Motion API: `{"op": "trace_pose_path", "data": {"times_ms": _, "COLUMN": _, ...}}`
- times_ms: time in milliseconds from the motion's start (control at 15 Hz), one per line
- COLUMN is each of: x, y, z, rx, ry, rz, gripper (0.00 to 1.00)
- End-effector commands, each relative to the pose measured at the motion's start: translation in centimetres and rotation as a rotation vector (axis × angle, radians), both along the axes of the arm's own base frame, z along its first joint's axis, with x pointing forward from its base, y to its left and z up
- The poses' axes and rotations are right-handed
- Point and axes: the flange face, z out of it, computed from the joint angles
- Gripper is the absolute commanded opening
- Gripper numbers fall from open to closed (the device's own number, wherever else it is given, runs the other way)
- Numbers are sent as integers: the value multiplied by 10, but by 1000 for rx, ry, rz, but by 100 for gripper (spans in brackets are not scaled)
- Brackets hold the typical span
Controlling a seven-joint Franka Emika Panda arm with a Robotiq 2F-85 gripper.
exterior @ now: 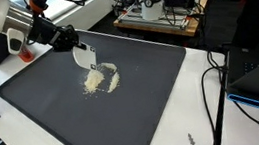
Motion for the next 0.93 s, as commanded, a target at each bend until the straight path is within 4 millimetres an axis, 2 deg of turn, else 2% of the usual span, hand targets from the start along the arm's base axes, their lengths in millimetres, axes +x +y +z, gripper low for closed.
{"op": "trace_pose_path", "data": {"times_ms": 0, "x": 4, "y": -2, "z": -3, "rx": 99, "ry": -29, "rz": -1, "gripper": 1}}
{"op": "trace_pose_path", "data": {"times_ms": 533, "x": 10, "y": -5, "z": -11, "rx": 121, "ry": -71, "rz": -20, "gripper": 1}}
{"op": "trace_pose_path", "data": {"times_ms": 867, "x": 10, "y": -11, "z": 8, "rx": 46, "ry": -102, "rz": -53, "gripper": 1}}
